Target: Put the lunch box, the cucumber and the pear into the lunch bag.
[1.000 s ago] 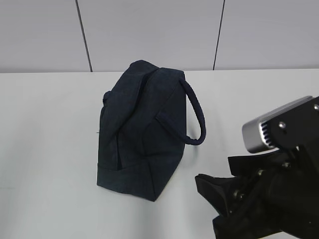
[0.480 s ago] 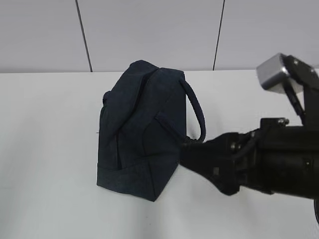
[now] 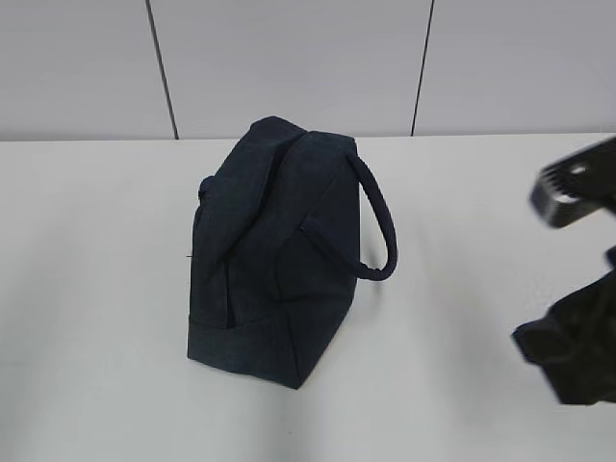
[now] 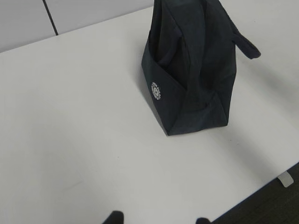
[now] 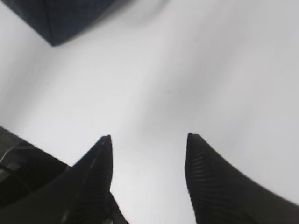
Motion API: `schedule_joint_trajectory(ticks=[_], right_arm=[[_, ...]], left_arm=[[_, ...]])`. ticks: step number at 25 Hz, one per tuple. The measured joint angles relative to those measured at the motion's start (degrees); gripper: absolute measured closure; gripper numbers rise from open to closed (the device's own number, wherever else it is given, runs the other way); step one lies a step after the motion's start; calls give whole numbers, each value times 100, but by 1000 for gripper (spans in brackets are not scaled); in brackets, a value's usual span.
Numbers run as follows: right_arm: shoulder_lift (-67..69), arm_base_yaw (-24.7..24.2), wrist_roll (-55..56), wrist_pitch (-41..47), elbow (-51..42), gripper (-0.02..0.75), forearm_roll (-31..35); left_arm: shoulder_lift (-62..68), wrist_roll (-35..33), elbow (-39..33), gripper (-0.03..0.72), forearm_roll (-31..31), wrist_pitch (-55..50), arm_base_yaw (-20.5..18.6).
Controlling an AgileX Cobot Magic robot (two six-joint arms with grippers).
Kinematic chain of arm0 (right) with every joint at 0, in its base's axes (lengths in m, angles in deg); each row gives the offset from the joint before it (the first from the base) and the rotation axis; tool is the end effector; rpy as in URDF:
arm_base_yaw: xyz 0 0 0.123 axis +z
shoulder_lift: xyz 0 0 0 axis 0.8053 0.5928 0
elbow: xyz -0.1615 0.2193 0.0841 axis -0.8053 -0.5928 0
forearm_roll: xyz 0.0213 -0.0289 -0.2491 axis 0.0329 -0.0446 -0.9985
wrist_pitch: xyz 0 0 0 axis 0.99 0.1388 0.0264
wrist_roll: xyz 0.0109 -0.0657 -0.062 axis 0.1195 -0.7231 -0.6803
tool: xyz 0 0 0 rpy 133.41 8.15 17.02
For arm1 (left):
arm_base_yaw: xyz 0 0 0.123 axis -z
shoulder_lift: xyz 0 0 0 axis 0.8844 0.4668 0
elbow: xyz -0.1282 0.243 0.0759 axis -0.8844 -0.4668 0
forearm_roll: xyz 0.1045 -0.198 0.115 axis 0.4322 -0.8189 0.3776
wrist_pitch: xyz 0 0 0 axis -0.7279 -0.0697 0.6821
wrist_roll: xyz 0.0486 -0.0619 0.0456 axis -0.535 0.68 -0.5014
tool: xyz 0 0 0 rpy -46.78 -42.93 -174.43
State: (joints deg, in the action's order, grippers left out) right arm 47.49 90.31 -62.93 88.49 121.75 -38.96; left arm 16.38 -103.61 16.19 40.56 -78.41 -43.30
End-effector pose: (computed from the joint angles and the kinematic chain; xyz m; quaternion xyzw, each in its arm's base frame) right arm 0.1493 0.0967 0.2725 -0.2326 0.9264 0.0491 0.2920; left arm 0.0412 -0.0246 0.3246 0.2571 0.8829 -0.0774 0.3852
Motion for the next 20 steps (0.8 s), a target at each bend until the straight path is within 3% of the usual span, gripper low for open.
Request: schedule_joint_trajectory(ticks=[10,20], right_arm=[[-3131,5,167,2403,-138,343,-554],[-5122,5,-1,2789,-832,343,-358]], left_arm=[[-667,516,-233,398,179,-351,0],[-2212,561,-1101,401,82,218,0]])
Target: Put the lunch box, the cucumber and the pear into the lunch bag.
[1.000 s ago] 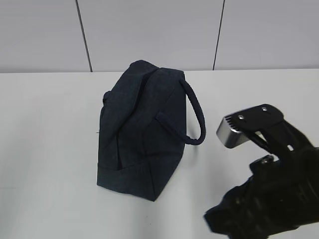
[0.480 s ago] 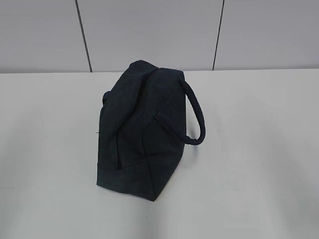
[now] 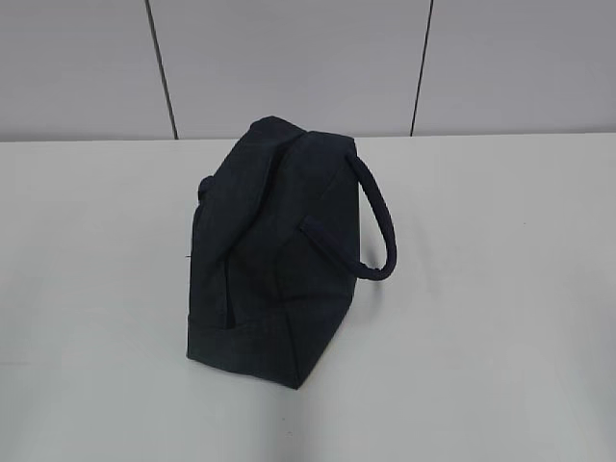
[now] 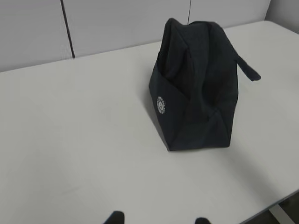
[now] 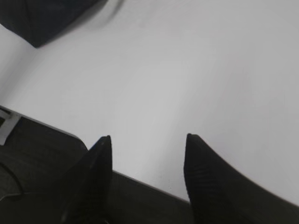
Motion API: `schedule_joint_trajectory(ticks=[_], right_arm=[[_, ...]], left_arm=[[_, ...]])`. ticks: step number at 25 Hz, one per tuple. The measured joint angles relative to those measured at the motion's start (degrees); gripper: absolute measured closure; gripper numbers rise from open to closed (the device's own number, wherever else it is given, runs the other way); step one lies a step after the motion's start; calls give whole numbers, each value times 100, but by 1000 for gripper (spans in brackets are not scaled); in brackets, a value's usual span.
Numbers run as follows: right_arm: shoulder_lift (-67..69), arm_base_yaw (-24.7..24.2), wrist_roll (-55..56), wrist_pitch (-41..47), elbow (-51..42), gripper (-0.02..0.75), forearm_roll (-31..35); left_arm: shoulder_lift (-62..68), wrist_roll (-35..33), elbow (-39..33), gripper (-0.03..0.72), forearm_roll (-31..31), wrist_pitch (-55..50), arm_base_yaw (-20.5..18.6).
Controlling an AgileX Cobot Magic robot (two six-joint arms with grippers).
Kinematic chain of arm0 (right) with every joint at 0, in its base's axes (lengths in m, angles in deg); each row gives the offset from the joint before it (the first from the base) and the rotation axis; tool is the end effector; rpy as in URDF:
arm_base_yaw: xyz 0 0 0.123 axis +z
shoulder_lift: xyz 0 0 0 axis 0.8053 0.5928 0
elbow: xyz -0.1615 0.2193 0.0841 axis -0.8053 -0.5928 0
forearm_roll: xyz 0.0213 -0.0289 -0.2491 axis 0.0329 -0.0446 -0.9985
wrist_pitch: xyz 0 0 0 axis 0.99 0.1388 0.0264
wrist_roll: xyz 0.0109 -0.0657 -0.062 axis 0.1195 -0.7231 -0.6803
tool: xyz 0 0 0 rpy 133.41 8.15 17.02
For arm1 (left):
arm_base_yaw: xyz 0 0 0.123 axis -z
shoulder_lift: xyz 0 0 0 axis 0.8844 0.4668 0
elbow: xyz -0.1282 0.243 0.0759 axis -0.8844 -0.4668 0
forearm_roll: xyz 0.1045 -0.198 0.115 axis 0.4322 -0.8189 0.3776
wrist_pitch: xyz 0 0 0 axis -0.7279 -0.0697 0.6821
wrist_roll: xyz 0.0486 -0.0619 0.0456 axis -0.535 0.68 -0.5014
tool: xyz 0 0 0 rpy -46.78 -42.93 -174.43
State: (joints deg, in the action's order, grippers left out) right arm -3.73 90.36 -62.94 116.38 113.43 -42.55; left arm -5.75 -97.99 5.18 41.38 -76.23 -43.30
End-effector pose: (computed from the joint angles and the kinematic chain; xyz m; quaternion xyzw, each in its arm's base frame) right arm 0.0082 -0.0202 0.2765 -0.1666 0.8903 0.0627 0.4192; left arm -0.0077 -0.0065 0.2800 0.2058 0.8441 -0.0988 0.4853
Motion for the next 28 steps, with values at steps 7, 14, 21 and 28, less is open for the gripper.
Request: schedule_joint_trajectory(ticks=[7,14,21,28], right_arm=[[-668,0,-143,-382,-150,343,-11],[-668,0,-501,-536,-205,343,18],[-668,0,-513,-536,-214,343,18],[-668,-308,-520,-538,-214,343,18]], left_arm=[[-294,12,-6,432,-45,29,0],[-294,12,-6,440,-71,26,6],[-294,12,-6,440,-76,26,6],[-294,12,-11,442,-94,32,-143]])
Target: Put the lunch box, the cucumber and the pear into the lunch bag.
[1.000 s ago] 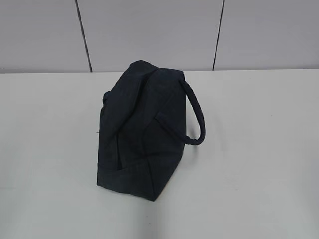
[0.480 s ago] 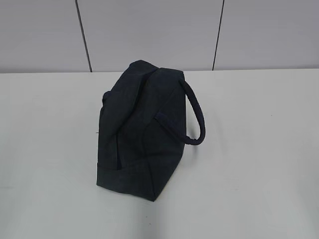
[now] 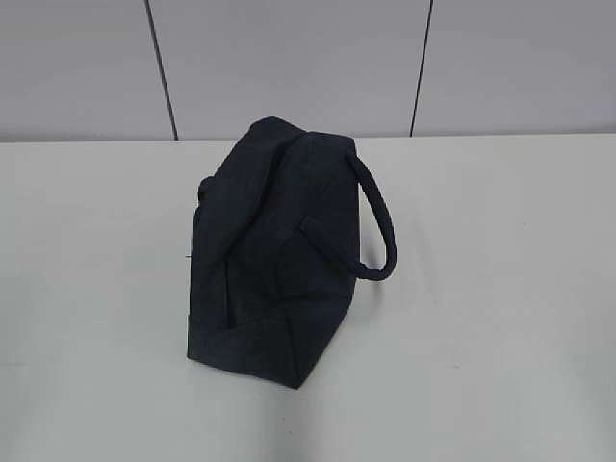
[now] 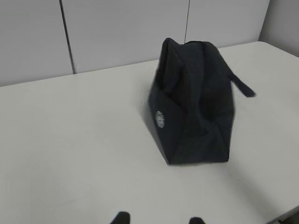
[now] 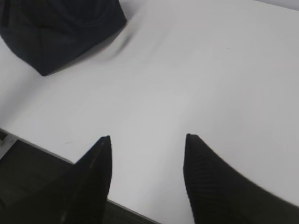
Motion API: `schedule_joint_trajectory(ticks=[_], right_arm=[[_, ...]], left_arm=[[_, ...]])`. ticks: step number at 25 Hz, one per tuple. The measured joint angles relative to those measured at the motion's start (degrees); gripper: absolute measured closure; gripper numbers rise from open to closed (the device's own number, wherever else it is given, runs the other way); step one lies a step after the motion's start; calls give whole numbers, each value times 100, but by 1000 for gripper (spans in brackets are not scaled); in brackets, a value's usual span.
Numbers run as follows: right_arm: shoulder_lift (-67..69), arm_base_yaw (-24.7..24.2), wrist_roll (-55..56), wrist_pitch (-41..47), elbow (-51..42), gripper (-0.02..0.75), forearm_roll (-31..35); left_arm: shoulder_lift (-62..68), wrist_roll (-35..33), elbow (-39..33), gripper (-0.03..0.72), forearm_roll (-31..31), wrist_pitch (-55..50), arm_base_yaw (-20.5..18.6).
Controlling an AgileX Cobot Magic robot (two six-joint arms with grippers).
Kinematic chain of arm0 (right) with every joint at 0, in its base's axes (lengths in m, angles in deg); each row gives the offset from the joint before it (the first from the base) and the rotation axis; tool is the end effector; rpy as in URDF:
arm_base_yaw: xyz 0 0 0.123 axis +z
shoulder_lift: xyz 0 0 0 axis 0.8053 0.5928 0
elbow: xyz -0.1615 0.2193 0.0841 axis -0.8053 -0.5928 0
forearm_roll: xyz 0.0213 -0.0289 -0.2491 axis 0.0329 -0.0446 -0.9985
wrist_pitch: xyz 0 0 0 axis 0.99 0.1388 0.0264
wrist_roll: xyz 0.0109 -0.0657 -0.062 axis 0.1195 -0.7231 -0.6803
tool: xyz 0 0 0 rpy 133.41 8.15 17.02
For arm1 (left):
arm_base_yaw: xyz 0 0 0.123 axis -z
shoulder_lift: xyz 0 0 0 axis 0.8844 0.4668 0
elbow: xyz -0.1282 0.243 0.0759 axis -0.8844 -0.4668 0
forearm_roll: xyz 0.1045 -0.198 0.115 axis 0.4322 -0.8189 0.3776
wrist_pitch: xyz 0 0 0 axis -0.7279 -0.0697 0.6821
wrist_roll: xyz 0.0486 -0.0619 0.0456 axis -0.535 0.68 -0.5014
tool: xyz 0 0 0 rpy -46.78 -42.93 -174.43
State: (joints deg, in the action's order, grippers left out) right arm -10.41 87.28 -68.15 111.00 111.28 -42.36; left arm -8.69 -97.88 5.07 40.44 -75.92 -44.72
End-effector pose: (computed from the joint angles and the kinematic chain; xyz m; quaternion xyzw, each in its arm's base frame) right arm -0.0006 -0.0246 0.2718 -0.1758 0.8494 0.0614 0.4937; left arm -0.0153 -0.0056 0.2795 0.1932 0.8324 -0.1032 0.5090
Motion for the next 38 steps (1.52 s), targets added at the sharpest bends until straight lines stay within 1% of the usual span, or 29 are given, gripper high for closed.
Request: schedule_joint_trajectory(ticks=[1,2,4,6,8,9,30,38], right_arm=[[0,-211,0,-9,0,343,0],[0,-510,0,-9,0,343,-11],[0,-1155,-6,-9,0,343,-36],[0,-1666,-15,-9,0,343,-36],[0,-1977,-15,-9,0,343,-57],[0,-2049,-15,-9,0,343,-57],[0,-2089,-28,-9,0,343,-19],[0,-2089,-726,-22,0,343,560]], left_arm=[[0,6,0,442,1,0,-198],[0,6,0,442,1,0,-387],[0,6,0,442,1,0,-884],[0,6,0,442,1,0,-1286],[0,6,0,442,1,0,-1565],[0,6,0,442,1,0,-1609],[0,6,0,442,1,0,-1631],[0,6,0,442,1,0,-1631]])
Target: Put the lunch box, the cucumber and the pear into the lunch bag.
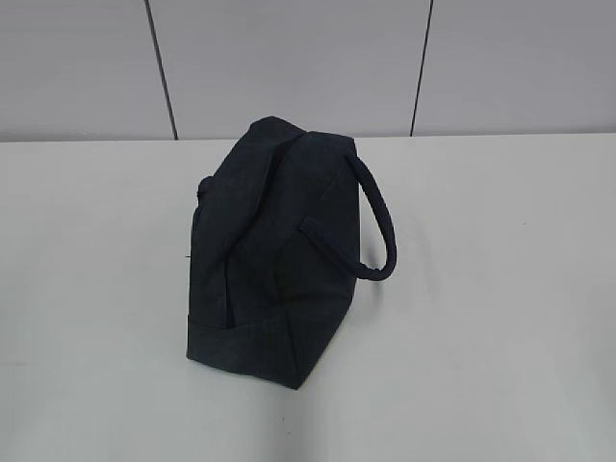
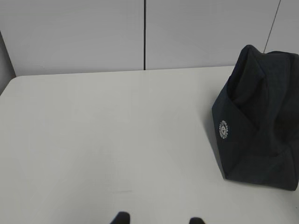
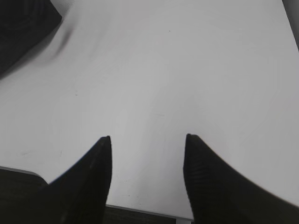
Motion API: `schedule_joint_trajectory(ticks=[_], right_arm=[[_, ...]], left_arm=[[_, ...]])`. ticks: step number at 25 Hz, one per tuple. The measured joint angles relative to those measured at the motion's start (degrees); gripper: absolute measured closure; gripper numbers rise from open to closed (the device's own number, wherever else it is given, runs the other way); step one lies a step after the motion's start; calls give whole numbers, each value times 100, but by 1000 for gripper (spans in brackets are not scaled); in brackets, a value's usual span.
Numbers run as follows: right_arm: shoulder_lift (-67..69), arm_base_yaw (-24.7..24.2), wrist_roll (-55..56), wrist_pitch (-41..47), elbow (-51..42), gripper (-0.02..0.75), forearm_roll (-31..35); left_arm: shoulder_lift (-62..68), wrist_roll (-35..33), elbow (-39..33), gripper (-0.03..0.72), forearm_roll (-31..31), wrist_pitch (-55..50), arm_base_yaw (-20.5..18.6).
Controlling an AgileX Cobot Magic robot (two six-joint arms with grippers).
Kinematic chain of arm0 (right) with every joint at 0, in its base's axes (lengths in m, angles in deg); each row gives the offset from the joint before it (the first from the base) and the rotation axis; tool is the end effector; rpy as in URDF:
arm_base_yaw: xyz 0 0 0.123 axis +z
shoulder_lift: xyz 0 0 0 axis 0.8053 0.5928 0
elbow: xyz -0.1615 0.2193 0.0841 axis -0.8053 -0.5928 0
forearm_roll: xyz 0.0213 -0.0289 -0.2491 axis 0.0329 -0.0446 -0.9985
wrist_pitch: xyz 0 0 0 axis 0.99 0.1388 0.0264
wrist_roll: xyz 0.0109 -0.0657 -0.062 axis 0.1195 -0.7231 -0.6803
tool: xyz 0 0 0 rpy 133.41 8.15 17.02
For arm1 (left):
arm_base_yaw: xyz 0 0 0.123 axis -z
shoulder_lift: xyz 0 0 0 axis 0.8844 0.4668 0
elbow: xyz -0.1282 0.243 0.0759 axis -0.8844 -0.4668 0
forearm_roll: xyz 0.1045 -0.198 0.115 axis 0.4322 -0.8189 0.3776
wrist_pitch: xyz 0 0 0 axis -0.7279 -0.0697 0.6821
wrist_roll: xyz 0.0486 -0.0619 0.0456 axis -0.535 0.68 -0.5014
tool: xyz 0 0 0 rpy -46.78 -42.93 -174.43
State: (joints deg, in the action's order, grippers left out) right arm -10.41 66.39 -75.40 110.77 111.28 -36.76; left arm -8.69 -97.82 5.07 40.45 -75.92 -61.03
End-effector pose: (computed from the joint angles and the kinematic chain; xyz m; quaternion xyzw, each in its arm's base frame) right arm -0.0100 -0.0147 0.2709 -0.0791 0.8670 -0.0120 0.4919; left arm -0.0131 -0.0097 0.2795 0.0727 0.8515 -0.0302 0.5185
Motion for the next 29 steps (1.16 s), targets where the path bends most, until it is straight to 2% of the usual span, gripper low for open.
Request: schedule_joint_trajectory(ticks=[29], right_arm=[[0,0,-87,-21,-12,343,23]], left_arm=[[0,0,0,442,0,0,0]])
